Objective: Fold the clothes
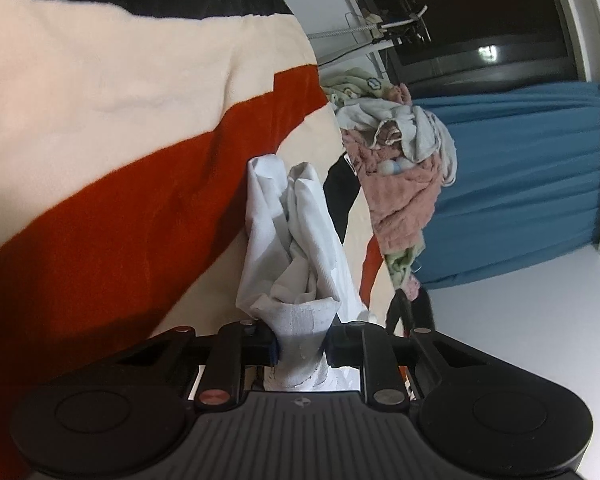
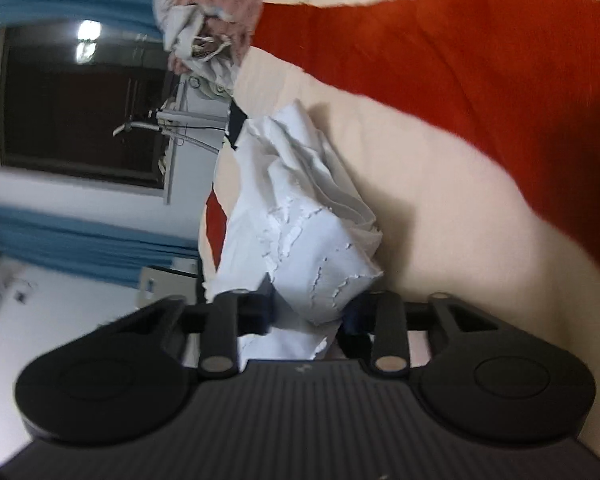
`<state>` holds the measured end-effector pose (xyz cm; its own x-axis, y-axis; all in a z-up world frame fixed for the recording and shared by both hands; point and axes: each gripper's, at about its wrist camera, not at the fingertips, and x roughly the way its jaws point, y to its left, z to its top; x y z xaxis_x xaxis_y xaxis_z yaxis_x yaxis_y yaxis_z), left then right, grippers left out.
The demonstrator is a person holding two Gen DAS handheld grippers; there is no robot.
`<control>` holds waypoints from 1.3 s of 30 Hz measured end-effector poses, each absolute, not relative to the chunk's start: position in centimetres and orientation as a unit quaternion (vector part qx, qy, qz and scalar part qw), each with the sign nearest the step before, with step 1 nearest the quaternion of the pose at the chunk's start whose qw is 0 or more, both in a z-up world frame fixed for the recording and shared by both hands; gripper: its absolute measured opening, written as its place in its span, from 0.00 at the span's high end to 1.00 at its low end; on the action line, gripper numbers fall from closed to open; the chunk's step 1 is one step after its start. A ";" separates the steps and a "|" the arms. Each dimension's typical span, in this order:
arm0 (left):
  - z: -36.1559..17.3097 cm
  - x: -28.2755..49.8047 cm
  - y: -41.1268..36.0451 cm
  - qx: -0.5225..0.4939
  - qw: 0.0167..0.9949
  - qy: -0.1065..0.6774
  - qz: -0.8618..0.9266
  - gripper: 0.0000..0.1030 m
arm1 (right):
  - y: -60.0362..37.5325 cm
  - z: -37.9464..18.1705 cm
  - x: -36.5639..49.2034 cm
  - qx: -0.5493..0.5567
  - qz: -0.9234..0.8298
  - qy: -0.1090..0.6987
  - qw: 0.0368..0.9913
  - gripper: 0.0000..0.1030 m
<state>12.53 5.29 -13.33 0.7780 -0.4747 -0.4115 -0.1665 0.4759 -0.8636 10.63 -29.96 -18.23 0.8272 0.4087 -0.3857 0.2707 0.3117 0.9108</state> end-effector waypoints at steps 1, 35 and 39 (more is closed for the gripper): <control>-12.6 12.2 4.9 -0.482 0.810 0.318 -0.102 0.80 | -29.6 -17.6 10.3 0.571 0.043 0.285 0.768 0.74; 0.9 40.6 -36.7 -0.232 0.859 0.307 -0.337 0.80 | -61.3 -2.7 22.5 0.490 -0.091 0.101 0.861 0.78; -5.2 42.0 -39.6 -0.153 0.874 0.326 -0.324 0.80 | -62.2 -6.5 24.9 0.448 -0.128 0.093 0.880 0.76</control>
